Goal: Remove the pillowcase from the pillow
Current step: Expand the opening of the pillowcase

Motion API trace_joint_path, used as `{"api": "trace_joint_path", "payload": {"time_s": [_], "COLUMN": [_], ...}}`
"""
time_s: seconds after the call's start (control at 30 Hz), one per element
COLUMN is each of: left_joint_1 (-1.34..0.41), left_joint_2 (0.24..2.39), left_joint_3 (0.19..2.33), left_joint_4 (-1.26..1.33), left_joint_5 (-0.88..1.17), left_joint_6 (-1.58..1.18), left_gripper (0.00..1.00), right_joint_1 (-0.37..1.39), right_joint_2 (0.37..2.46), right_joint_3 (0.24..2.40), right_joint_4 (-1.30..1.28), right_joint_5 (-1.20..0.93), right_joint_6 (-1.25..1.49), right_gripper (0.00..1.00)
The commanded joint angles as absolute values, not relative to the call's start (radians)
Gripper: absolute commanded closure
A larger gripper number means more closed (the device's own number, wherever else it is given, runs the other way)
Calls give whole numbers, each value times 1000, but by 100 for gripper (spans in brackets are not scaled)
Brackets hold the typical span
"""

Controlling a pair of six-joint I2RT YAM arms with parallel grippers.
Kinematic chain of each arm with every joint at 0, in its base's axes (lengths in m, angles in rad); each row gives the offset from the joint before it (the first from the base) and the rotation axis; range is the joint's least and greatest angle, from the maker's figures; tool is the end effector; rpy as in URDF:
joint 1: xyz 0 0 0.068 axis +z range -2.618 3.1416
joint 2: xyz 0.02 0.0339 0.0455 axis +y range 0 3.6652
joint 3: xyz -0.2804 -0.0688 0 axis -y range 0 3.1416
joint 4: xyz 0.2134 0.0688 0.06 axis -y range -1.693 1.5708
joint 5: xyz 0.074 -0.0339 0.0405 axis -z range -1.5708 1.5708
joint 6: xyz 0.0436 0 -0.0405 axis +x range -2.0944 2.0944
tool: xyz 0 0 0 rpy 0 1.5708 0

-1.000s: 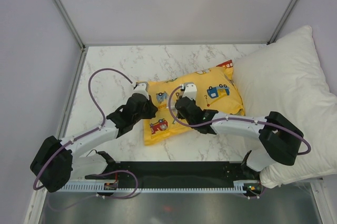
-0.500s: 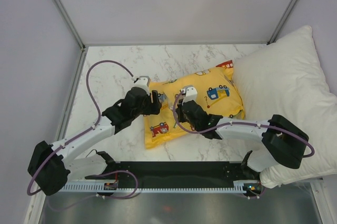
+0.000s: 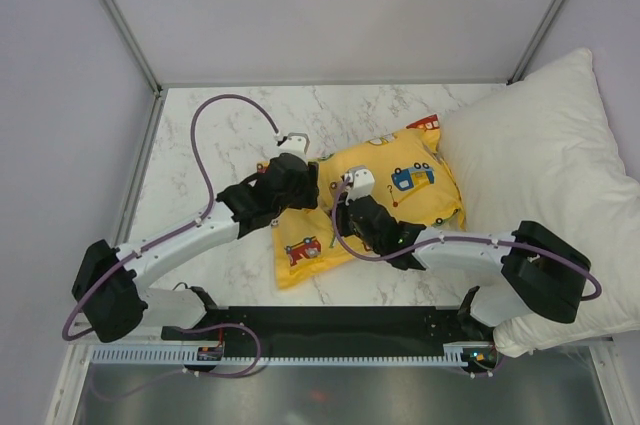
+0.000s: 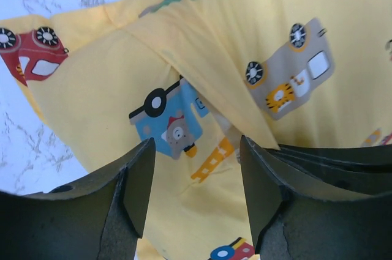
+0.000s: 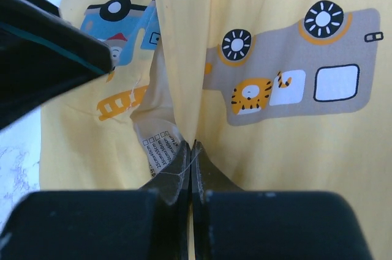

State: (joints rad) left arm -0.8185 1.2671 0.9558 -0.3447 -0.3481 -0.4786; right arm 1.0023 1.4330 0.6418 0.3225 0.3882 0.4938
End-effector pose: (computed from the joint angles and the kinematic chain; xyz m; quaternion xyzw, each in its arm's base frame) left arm 0.1809 -0.1715 0.3027 0.0741 0.8839 -0.1389 0.4405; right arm 0.1626 0.2239 0.2300 -0.1125 0.8345 0.2290 0.4884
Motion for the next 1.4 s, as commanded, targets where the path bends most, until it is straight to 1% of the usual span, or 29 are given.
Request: {"api": "trace_joint_path", "payload": {"time_s": [0.0,0.07,0.1,0.3,0.43,0.47,0.57,0.6,0.67,0.7,0.77,0.8,1.0,1.17,1.37], "left_joint_1": [-821,-822,-821,-825,-825,-827,-825,-825,-825,-827,-827,-825,-824,-824,-822], "left_joint_2": [1311,1339,1350,1385,1413,1414,1427,1427,1422,1417,1395,1381,1243,1160,1078], "left_joint_3": [956,954,954,951,940,937,917,911,893,887,871,868,845,824,796], "left_joint_4": [-388,-385,-380,-359,-360,-360,-359,-360,-359,-360,-360,-370,-403,-436,-469], "left_joint_5": [-387,-353,-341,-292,-223,-183,-138,-132,-118,-114,-118,-127,-173,-166,-216], "left_joint_6": [-534,-554,-558,-558,-552,-548,-538,-535,-526,-525,-520,-520,-528,-529,-517], "left_gripper": [37,36,34,30,30,32,49,58,69,80,89,98,98,98,98], "right_joint_1": [1012,1012,1012,1012,1012,1012,1014,1012,1012,1014,1012,1012,1002,945,896], "right_joint_2": [1387,1379,1374,1376,1379,1381,1376,1371,1367,1364,1362,1362,1364,1350,1321], "right_joint_3": [617,608,606,601,604,607,614,615,617,621,630,637,664,664,653], "right_joint_4": [342,339,341,331,331,327,313,310,296,288,258,244,131,69,26], "right_joint_5": [383,387,388,403,414,417,432,436,451,460,482,511,649,666,676], "right_joint_6": [503,503,503,508,509,508,508,506,506,505,506,506,546,577,586], "right_gripper": [100,100,100,100,100,100,100,100,100,100,100,100,100,100,100]}}
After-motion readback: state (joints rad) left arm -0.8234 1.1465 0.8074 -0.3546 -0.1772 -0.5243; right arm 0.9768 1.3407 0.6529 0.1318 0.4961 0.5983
